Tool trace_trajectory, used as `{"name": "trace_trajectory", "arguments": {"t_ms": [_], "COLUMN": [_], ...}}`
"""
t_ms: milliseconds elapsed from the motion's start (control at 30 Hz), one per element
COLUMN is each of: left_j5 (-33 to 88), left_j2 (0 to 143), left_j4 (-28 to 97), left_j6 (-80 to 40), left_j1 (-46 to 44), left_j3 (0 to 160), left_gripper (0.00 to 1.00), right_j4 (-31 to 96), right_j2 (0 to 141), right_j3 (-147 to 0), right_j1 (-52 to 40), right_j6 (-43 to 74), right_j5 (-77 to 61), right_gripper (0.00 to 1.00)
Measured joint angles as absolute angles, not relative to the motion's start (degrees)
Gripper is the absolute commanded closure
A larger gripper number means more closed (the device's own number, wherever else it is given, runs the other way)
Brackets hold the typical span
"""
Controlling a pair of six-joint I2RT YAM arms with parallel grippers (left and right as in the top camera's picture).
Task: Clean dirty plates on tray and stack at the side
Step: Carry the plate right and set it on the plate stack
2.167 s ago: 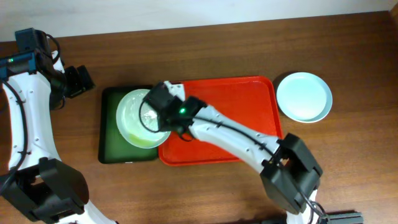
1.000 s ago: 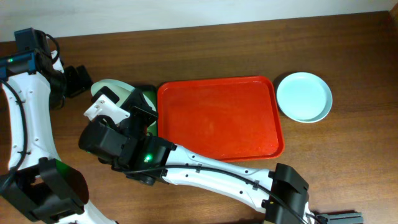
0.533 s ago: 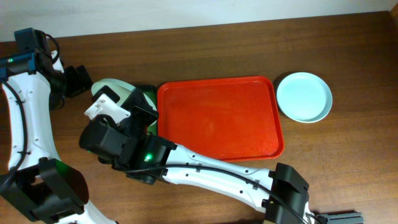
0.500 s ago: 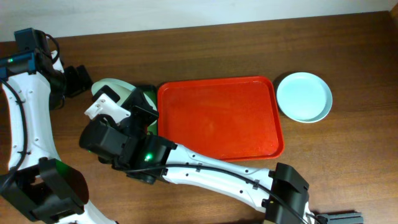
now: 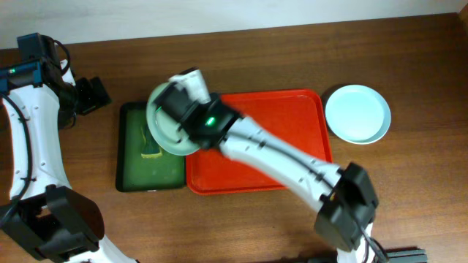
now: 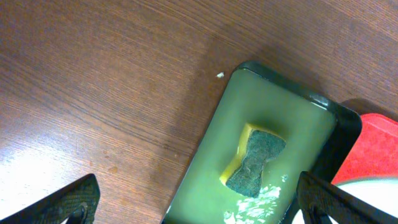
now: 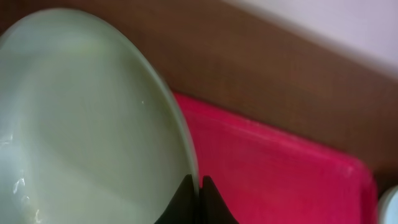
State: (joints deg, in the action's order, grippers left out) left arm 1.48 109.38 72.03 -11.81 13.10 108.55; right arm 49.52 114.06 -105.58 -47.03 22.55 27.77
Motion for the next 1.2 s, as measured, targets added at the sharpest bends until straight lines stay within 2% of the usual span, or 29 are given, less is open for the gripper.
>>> {"name": "trace_trajectory", "arguments": {"t_ms": [133,267,500,667,833,1033,1100,1133,1167,1200], "left_j5": [1.5,1.5,1.5,1.5,1.5,1.5,1.5,1.5,1.5,1.5], "left_j2": [109.4,109.4,109.4,109.4,109.4,109.4,109.4,109.4,109.4,109.4], "left_j4": [72.0,72.0,72.1,72.0,72.0,72.0,72.1,72.0,72.0,72.1], "left_j6": [-11.8,-11.8,-11.8,-11.8,-11.8,-11.8,-11.8,-11.8,-11.8,-11.8], "left_j1": [13.1,13.1,13.1,13.1,13.1,13.1,13.1,13.1,13.1,13.1], "left_j3": [108.6,108.6,108.6,108.6,108.6,108.6,108.6,108.6,108.6,108.6], "left_gripper": [0.01,0.01,0.01,0.01,0.01,0.01,0.01,0.01,0.01,0.01], "right_j4": [55.5,66.0,80.3,81.6,72.6,61.0,59.2,58.8,58.3,58.1], "right_j2": [112.2,108.7,108.7,108.7,108.4,108.4,108.4,108.4,108.4,108.4], "right_j3": [-105.6,-105.8,-105.8,-104.8,-96.6,-86.9,-86.7,-86.7,-86.7,-86.7], "right_j1": [-33.7,-19.1,7.2,23.9,29.1,27.8,27.7,27.7,27.7,27.7], "right_j6": [27.9,28.3,18.4,17.1,16.7,16.7,16.7,16.7,16.6,16.5], "right_j5": [4.6,-8.6,-11.2,-2.3,1.3,0.9,-1.0,-1.5,-1.8,-2.1], "right_gripper": [0.96,0.96,0.96,0.96,0.96,0.95,0.75,0.56,0.43,0.33]}}
